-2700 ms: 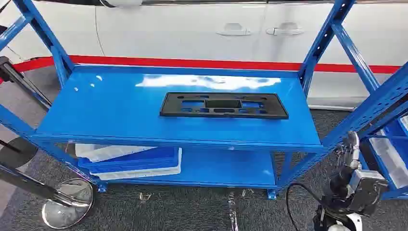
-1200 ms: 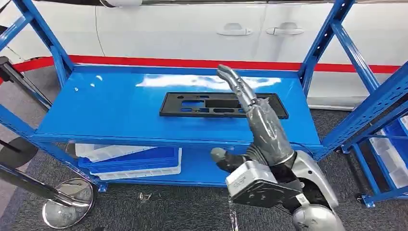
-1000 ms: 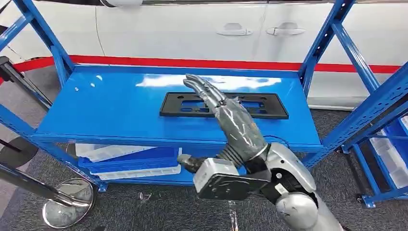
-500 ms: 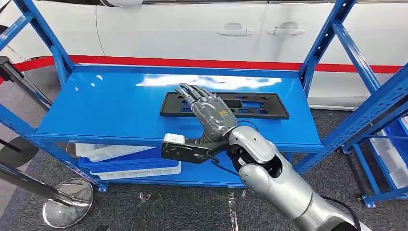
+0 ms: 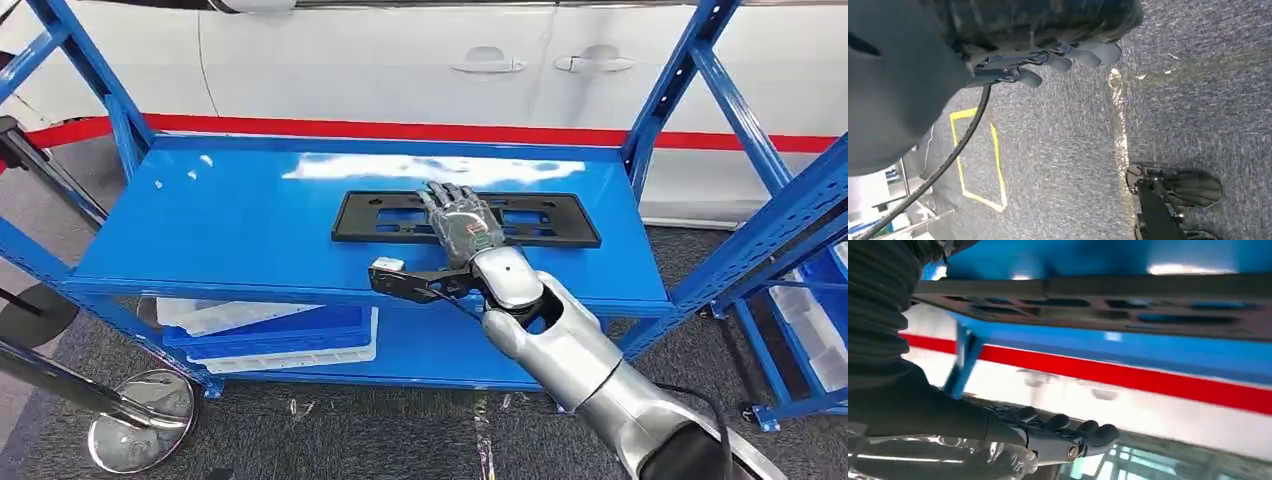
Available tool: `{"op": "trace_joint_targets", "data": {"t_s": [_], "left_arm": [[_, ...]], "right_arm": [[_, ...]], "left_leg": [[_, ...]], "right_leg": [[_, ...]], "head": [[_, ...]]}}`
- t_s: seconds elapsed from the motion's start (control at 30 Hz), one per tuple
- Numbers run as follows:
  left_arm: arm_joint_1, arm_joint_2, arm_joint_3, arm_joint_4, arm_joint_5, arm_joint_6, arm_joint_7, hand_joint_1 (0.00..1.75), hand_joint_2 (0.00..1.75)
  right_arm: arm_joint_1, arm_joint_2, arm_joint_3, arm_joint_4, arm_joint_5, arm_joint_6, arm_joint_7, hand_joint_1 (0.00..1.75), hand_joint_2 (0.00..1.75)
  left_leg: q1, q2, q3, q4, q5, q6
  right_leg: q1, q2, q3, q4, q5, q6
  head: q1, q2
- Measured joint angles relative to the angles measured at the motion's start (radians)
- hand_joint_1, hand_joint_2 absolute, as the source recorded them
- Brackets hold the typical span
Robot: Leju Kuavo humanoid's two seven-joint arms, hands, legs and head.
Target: Take the parts from the cabinet and place them on the table.
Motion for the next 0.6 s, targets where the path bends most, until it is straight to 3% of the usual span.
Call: {"op": "trace_joint_targets", "data": {"t_s": [0.13,0.33,0.6], "left_arm": [[0.001,-0.002,0.000,0.000,-0.016,0.000,0.002,0.00,0.00],[0.002,-0.010,0.000,0.000,-0.048,-0.003,0.020,0.00,0.00],[0.002,-0.018,0.000,0.000,-0.069,-0.008,0.029,0.00,0.00]], "right_arm": [[-0.006,-0.008,-0.018,0.076,0.050,-0.008,0.019,0.00,1.75],[-0.004,-0.040,-0.108,0.206,0.140,-0.006,0.072,0.00,1.75],[0.021,-0.064,-0.224,0.266,0.252,-0.023,0.116,0.00,1.75]], "left_leg": [[0.000,0.002,0.000,0.001,0.000,0.000],[0.000,0.000,-0.001,0.001,0.000,0.000],[0.000,0.002,0.000,0.002,0.000,0.000]], "right_leg": [[0.000,0.002,-0.001,0.000,0.000,0.000],[-0.001,0.000,-0.001,0.000,0.000,0.000],[-0.001,0.002,-0.002,0.000,0.001,0.000]], "head": [[0.000,0.000],[0.000,0.000],[0.000,0.000]]}}
